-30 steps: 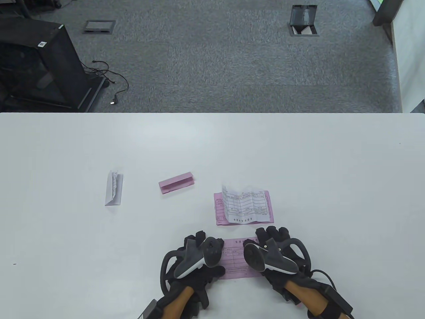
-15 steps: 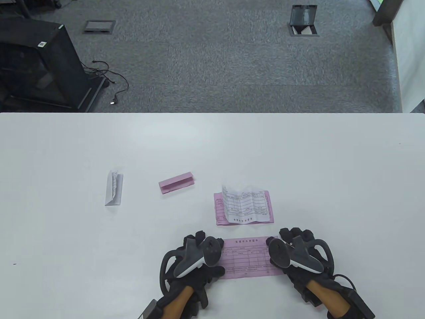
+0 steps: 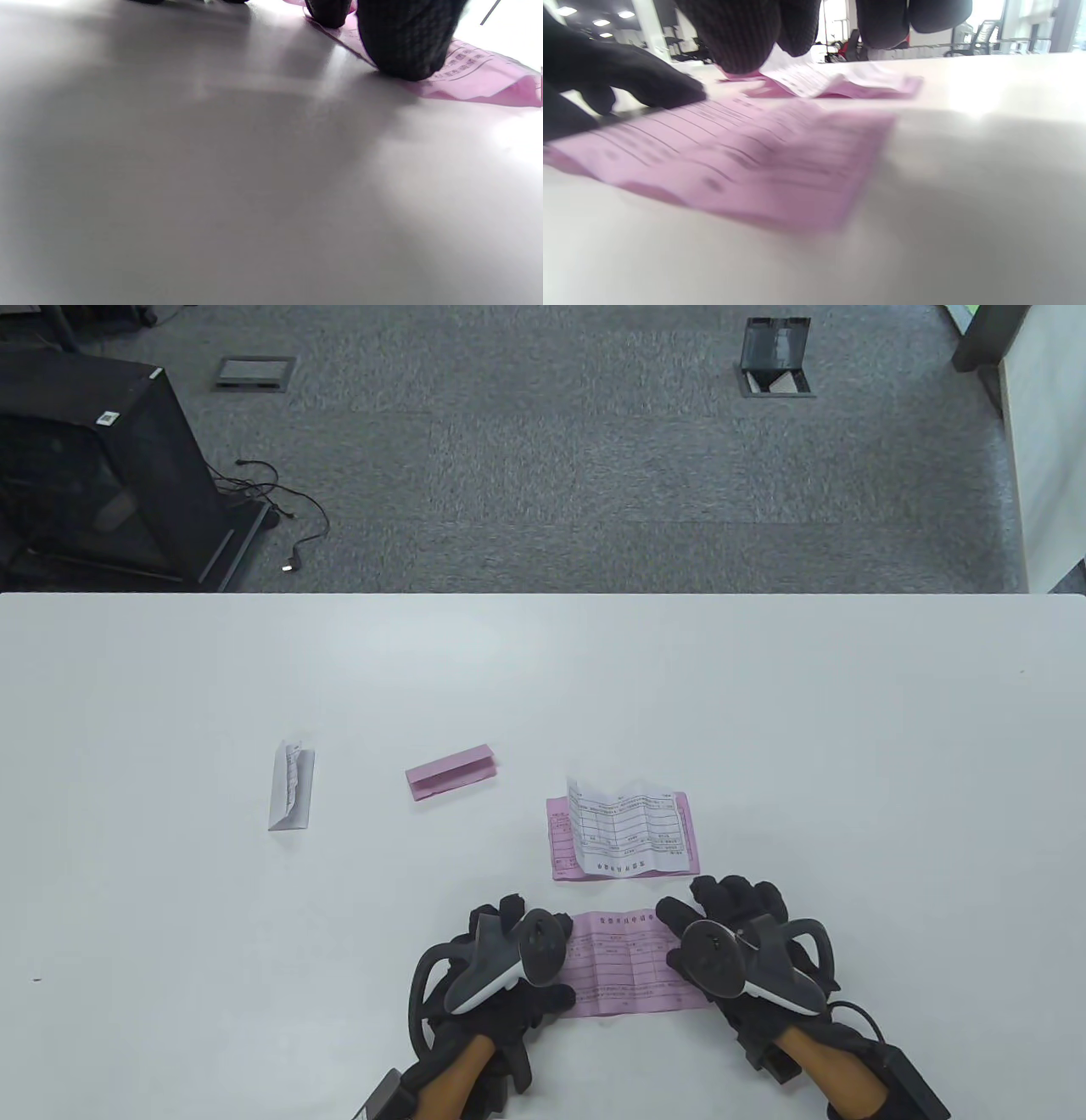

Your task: Unfold folded invoices and stack

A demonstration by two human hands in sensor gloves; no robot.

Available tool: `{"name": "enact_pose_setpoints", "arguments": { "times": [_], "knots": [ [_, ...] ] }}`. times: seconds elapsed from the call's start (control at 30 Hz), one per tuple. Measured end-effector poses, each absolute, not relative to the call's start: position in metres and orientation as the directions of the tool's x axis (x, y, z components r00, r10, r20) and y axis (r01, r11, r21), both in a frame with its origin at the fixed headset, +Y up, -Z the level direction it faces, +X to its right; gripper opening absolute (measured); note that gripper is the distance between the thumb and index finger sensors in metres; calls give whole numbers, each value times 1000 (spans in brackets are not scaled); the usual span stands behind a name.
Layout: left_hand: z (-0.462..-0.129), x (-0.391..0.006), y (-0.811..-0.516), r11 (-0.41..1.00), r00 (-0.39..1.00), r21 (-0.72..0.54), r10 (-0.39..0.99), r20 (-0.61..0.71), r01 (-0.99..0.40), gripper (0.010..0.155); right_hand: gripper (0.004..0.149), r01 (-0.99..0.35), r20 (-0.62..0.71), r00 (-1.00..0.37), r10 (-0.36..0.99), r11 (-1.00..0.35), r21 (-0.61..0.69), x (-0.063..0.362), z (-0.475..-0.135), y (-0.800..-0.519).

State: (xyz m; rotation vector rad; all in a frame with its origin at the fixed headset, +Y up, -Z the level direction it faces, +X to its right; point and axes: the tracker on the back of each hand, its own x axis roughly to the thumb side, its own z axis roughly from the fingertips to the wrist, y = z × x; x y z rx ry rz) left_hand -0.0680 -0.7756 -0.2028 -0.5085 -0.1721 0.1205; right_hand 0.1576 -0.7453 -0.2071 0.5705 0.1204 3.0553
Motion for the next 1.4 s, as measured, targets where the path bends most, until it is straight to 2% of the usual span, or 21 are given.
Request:
{"name": "enact_pose_setpoints", "arguments": {
  "times": [0.27,0.47,0.6,0.9,1.4],
  "knots": [
    [-203,-68,-776,863,977,-498,167,130,-82,80,54,56,470,-883,-6,-994,92,90,-199,-755],
    [-203,-69,-777,861,977,-500,172,122,-89,80,56,75,466,-885,-15,-991,112,75,-202,-767],
    [-203,-69,-777,862,977,-498,173,126,-88,80,58,139,479,-876,-60,-981,132,77,-201,-771],
    [-203,-70,-778,862,977,-499,173,123,-90,80,60,138,453,-890,-58,-979,147,92,-204,-772],
    [-204,-71,-779,863,977,-496,178,116,-99,80,59,142,318,-944,-87,-978,155,164,-211,-771]
  ]
}}
